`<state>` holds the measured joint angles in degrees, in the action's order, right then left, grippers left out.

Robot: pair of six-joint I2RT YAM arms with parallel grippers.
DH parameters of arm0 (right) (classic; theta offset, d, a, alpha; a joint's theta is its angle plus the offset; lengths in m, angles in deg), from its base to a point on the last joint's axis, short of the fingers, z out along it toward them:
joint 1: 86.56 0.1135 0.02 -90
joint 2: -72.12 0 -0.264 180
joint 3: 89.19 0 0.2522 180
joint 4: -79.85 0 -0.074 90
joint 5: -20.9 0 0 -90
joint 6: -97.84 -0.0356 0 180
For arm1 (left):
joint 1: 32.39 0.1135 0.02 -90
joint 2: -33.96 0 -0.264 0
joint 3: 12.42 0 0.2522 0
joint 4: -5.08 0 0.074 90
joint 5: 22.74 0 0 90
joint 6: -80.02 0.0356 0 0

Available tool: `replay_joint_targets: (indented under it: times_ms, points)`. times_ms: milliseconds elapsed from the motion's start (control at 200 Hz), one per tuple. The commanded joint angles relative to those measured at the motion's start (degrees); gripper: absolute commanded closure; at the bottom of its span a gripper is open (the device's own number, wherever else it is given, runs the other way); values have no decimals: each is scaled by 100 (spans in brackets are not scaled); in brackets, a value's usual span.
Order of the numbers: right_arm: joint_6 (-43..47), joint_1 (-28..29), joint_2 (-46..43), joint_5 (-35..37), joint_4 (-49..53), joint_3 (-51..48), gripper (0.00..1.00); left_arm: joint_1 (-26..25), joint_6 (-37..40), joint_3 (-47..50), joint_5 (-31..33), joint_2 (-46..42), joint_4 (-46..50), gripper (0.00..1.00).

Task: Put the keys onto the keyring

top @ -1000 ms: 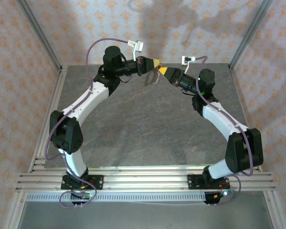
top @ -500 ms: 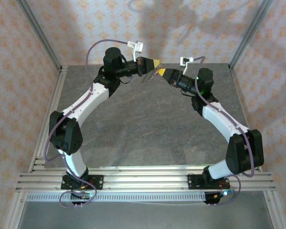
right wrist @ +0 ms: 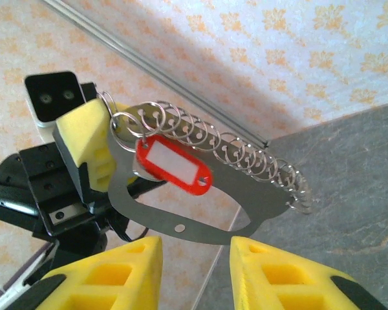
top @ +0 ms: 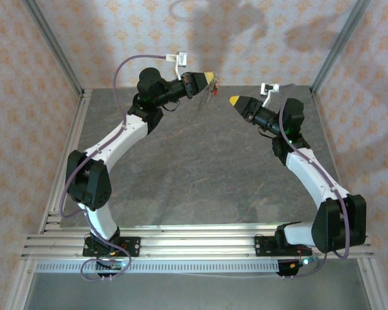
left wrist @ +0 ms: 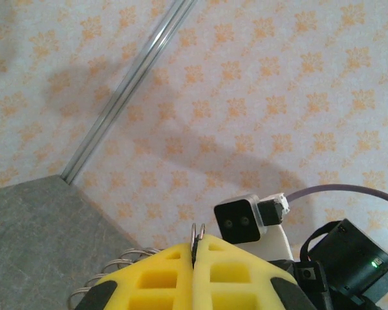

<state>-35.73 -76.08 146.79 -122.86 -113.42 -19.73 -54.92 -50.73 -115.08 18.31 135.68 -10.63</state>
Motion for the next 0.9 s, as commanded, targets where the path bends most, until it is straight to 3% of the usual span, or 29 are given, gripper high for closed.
replay_joint_targets:
  times_ms: [0, 335, 896]
  points:
    - [-258, -2, -130, 312, -415, 148, 67, -72, -199, 57, 161, -298, -566, 100]
    - [-924, 284, 463, 870, -1310, 868, 63, -216, -401, 167, 351, -301, -705, 100]
    - [-1206, 642, 1151, 849, -1909, 1266, 63, -296, -478, 171, 439, -327, -679, 100]
